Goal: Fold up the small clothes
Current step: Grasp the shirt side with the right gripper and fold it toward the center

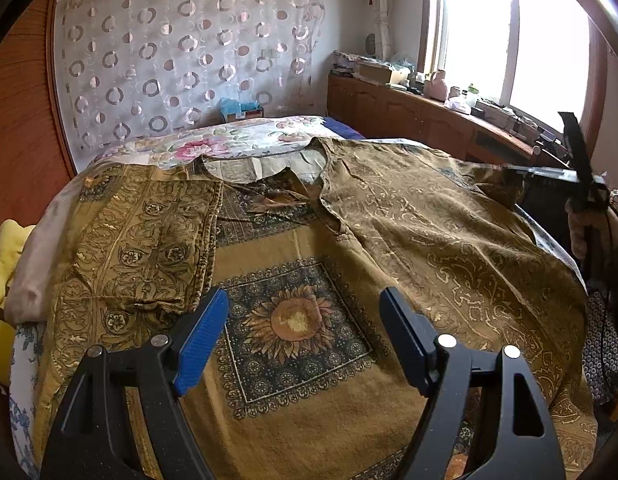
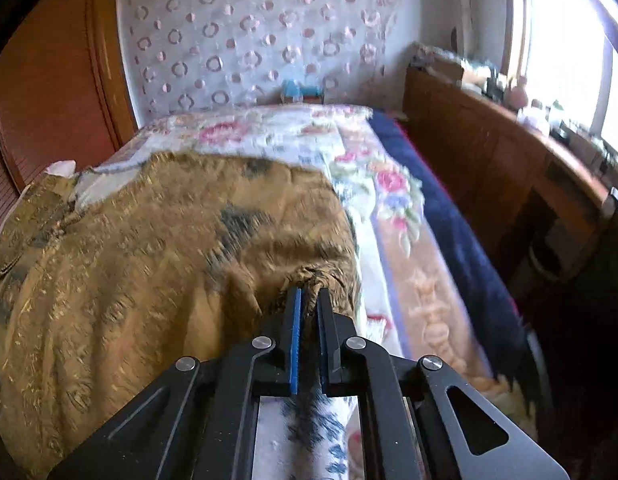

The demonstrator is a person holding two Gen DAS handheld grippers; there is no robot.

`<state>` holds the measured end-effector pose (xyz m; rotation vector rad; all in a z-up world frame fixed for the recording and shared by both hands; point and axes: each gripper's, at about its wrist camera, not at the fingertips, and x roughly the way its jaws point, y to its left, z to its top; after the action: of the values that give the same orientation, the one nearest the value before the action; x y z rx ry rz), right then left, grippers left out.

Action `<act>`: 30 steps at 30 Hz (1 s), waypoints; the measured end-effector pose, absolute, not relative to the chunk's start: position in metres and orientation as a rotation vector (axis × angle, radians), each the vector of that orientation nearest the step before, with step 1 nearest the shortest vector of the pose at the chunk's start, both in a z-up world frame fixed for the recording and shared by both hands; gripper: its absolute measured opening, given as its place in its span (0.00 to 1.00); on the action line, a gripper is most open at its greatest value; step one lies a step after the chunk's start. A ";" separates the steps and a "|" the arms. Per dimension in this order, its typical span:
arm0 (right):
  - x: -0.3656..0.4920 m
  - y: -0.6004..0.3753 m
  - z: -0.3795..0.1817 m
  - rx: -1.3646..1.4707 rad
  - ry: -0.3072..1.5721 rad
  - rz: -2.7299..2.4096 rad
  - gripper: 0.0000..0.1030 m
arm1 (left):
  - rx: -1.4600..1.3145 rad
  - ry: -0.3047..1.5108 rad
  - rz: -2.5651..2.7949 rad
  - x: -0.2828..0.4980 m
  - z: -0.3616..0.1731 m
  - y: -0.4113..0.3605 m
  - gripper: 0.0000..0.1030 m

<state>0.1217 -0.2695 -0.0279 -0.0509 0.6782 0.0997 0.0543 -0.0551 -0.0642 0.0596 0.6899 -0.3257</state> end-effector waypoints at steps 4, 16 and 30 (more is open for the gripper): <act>0.106 -0.235 -0.014 -0.099 0.613 0.186 0.06 | 0.060 0.677 -0.318 0.053 -0.062 -0.054 0.76; 0.085 -0.172 -0.054 -0.150 0.739 0.361 0.07 | 0.032 0.607 -0.278 0.045 -0.046 -0.045 0.76; 0.084 -0.192 -0.015 -0.100 0.672 0.298 0.42 | 0.020 0.586 -0.277 0.044 -0.040 -0.043 0.76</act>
<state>0.0842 -0.1925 -0.0147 -0.1003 0.6718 0.2975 0.0439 -0.0430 -0.0397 0.0203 0.5860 -0.2770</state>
